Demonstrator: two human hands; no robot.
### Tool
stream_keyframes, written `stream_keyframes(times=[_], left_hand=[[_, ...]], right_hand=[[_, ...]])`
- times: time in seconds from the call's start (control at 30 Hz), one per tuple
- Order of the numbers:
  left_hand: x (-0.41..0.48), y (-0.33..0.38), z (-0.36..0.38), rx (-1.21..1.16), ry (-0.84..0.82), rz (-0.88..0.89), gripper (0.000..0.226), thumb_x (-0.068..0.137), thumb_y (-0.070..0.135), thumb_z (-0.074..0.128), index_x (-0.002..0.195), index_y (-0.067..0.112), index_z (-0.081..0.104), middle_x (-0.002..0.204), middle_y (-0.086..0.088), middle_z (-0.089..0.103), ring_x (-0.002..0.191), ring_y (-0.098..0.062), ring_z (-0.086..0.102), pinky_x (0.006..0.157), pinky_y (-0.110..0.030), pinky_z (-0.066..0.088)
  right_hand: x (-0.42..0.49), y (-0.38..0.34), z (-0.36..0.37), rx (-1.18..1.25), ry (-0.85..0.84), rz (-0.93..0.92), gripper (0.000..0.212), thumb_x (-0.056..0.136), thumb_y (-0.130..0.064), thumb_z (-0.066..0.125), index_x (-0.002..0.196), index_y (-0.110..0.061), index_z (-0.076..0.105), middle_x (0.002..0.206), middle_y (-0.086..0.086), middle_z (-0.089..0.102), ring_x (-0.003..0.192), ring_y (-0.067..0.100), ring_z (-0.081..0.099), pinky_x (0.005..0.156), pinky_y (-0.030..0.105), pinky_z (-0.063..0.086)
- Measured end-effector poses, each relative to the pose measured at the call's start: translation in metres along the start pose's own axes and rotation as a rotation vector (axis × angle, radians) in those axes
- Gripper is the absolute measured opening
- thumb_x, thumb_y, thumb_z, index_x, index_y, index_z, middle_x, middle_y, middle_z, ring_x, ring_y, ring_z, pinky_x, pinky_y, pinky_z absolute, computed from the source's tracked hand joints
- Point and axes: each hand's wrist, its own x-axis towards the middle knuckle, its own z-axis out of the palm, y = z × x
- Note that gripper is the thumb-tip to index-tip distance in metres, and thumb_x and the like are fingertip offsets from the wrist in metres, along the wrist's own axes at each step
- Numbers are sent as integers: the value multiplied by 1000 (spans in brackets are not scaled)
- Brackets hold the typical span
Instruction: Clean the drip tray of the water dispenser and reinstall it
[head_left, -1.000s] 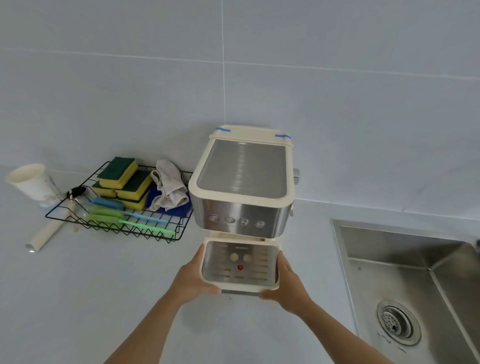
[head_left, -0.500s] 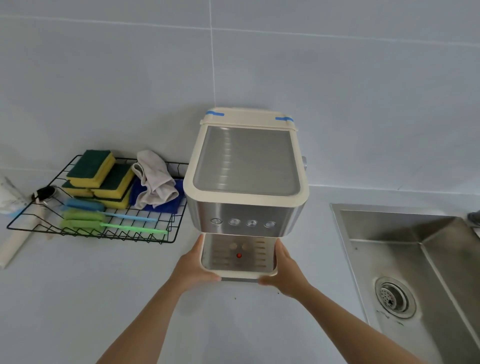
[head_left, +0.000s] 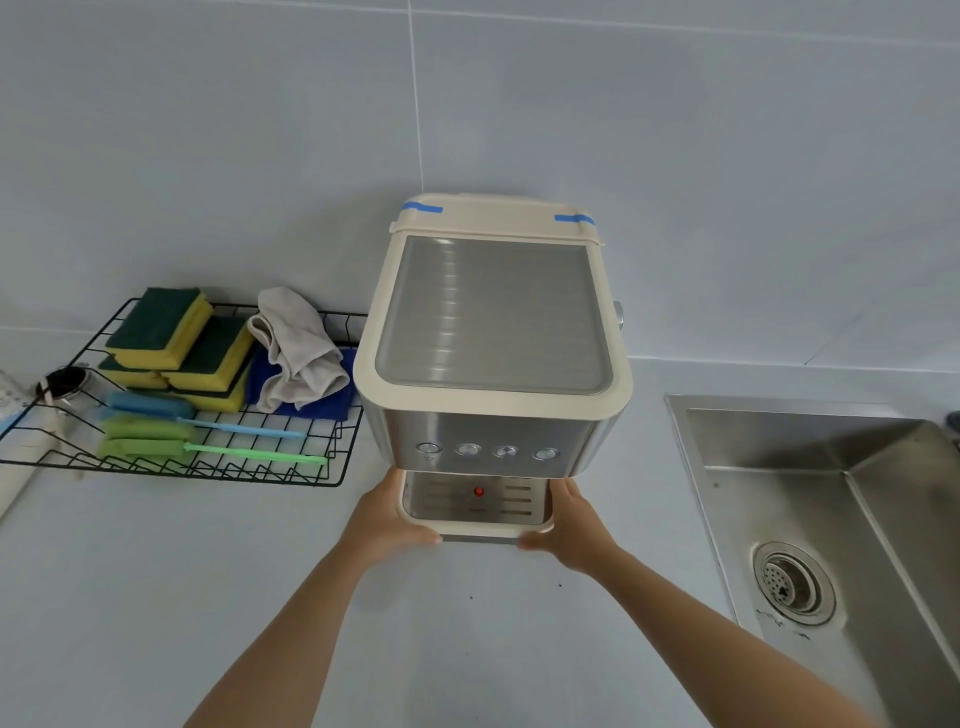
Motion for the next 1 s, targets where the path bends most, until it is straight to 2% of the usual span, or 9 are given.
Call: stream_keyframes(times=[0.2, 0.33, 0.4, 0.53, 0.6, 0.73, 0.87, 0.93, 1.0], left_hand=[[1, -5, 1, 6, -8, 22, 82, 60, 11, 82, 129, 21, 40, 107, 7, 57, 99, -14, 55, 74, -17, 45], [2, -4, 0, 56, -23, 46, 89, 57, 20, 83, 132, 25, 35, 116, 7, 56, 105, -14, 55, 83, -23, 48], [3, -4, 0, 82, -24, 41, 90, 55, 25, 81, 131, 28, 34, 118, 8, 55, 106, -13, 54, 83, -24, 48], [-1, -1, 3, 129, 13, 36, 71, 55, 25, 76, 115, 26, 38, 105, 9, 53, 89, -6, 55, 68, -18, 47], [-6, 1, 3, 149, 30, 58, 70, 55, 25, 75, 113, 25, 36, 104, 7, 53, 87, -5, 55, 65, -18, 48], [-20, 1, 2, 204, 94, 136, 80, 52, 43, 72, 119, 27, 31, 115, 9, 48, 101, -8, 54, 79, -35, 55], [-41, 6, 1, 267, 177, 142, 80, 67, 41, 71, 128, 18, 24, 130, -1, 42, 114, -19, 50, 87, -40, 51], [-49, 10, 0, 315, 211, 126, 89, 76, 46, 64, 140, 13, 12, 148, -8, 27, 132, -26, 38, 100, -46, 44], [-57, 18, -3, 303, 238, 123, 88, 85, 48, 54, 147, 13, 2, 157, -9, 12, 141, -26, 24, 109, -47, 36]], right_hand=[[-1, -3, -1, -18, -14, 2, 76, 71, -19, 79, 133, -11, 35, 132, 5, 40, 114, 17, 45, 96, 25, 44], [-1, 0, -1, -40, -24, -2, 76, 70, -21, 79, 131, -12, 36, 130, 4, 40, 108, 12, 41, 96, 27, 45], [-1, 1, 0, -70, -25, -2, 77, 68, -24, 80, 130, -12, 36, 129, 4, 40, 113, 15, 43, 97, 28, 46], [-4, 3, -2, -133, -4, -49, 93, 65, -32, 81, 138, -10, 28, 137, 5, 35, 128, 22, 35, 108, 35, 40], [-7, 6, -4, -187, 1, -83, 101, 66, -36, 79, 143, -9, 20, 147, 10, 27, 137, 25, 27, 113, 39, 33], [-29, 2, -16, -235, 23, -117, 103, 76, -40, 71, 148, -9, 3, 157, 11, 7, 146, 28, 9, 119, 43, 21], [-55, -1, -34, -224, 61, -55, 103, 85, -42, 58, 146, -6, -17, 158, 8, -17, 147, 24, -11, 120, 35, 4], [-67, -3, -45, -249, 79, -67, 100, 87, -44, 54, 145, -6, -19, 157, 9, -18, 146, 24, -12, 119, 34, 3], [-78, -9, -57, -247, 90, -74, 96, 90, -44, 49, 145, -5, -19, 157, 9, -19, 146, 23, -13, 120, 34, 2]])
